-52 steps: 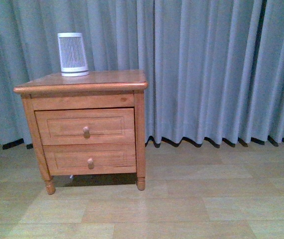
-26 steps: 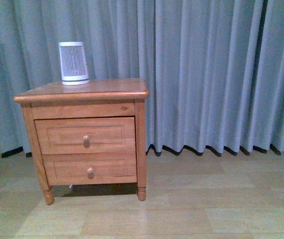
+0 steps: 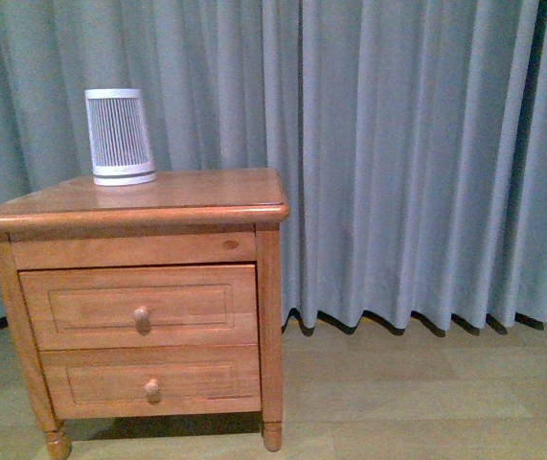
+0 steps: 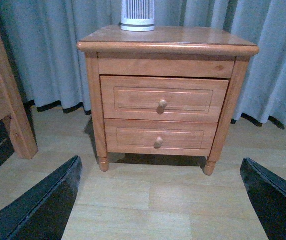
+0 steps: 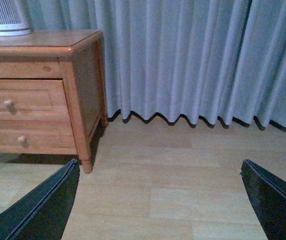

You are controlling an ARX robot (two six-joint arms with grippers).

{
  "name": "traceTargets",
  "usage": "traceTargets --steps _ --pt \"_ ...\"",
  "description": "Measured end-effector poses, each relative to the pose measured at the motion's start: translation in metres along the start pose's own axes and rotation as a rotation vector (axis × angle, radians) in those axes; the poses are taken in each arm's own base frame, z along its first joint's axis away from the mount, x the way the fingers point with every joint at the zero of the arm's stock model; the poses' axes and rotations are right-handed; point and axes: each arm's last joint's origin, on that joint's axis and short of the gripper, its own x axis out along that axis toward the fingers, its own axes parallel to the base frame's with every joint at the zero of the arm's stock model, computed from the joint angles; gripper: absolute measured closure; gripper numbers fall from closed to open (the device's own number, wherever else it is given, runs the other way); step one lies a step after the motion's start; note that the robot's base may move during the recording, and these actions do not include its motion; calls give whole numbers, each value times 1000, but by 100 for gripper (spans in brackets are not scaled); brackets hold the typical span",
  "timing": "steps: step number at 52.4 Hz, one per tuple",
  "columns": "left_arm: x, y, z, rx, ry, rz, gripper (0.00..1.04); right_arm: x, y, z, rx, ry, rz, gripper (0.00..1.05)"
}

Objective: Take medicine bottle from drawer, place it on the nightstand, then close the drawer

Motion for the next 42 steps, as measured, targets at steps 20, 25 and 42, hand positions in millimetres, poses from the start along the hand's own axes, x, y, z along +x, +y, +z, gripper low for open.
traceTargets --steps 20,25,42 --pt "0 0 0 0 0 0 7 0 0 0 0 2 0 7" --pt "4 1 4 -74 157 -70 7 0 0 0 0 2 0 7" --pt "141 0 112 -39 -14 -101 7 0 0 0 0 2 0 7"
